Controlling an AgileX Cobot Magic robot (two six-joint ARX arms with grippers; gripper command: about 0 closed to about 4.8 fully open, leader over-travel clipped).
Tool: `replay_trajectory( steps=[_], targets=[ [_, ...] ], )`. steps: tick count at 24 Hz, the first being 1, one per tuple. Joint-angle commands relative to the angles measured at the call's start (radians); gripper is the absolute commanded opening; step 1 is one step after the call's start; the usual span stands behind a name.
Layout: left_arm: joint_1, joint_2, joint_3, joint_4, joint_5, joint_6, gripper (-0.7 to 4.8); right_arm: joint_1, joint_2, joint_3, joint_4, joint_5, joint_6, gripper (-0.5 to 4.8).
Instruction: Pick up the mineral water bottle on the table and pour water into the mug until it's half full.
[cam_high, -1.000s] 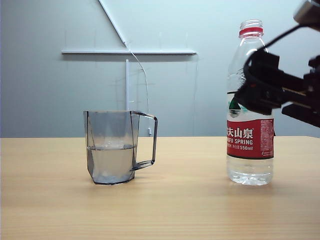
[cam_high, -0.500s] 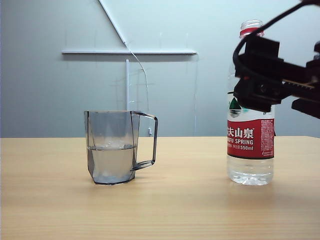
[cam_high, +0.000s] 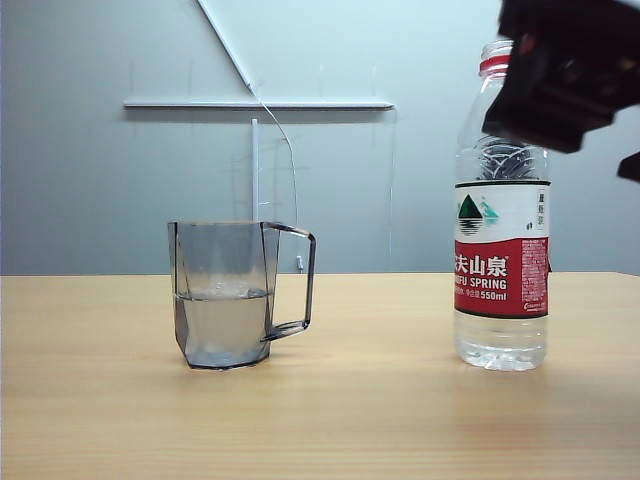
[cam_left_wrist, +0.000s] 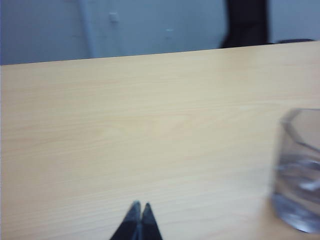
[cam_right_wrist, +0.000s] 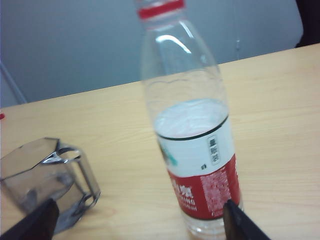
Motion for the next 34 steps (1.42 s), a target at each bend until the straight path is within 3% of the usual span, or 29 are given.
replay_trajectory(
  steps=[1, 2, 3, 7, 13, 21, 34],
  targets=[
    [0.114, 0.001, 0.002, 0.01, 0.003, -0.003, -0.02, 0.098, -0.049, -0.004, 0.02, 0.134, -0.1, 2.18],
    [0.153, 0.001, 0.002, 0.01, -0.009, -0.003, -0.02, 0.154, -0.083, -0.004, 0.02, 0.159, -0.105, 0.26],
    [0.164, 0.001, 0.002, 0.01, -0.01, -0.003, -0.02, 0.175, -0.101, -0.004, 0.02, 0.169, -0.107, -0.13],
    [0.188, 0.001, 0.002, 0.01, -0.007, -0.003, -0.02, 0.252, -0.188, -0.004, 0.02, 0.185, -0.166, -0.05],
    [0.241, 0.001, 0.002, 0.01, -0.007, -0.003, -0.02, 0.341, -0.394, -0.003, 0.018, 0.186, -0.438, -0.05],
    [0.24, 0.001, 0.002, 0.01, 0.0, -0.003, -0.02, 0.342, -0.515, -0.003, -0.084, 0.182, -0.444, -0.05],
    [0.24, 0.001, 0.002, 0.01, -0.003, -0.003, -0.02, 0.345, -0.52, -0.003, -0.082, 0.185, -0.443, -0.05]
  ],
)
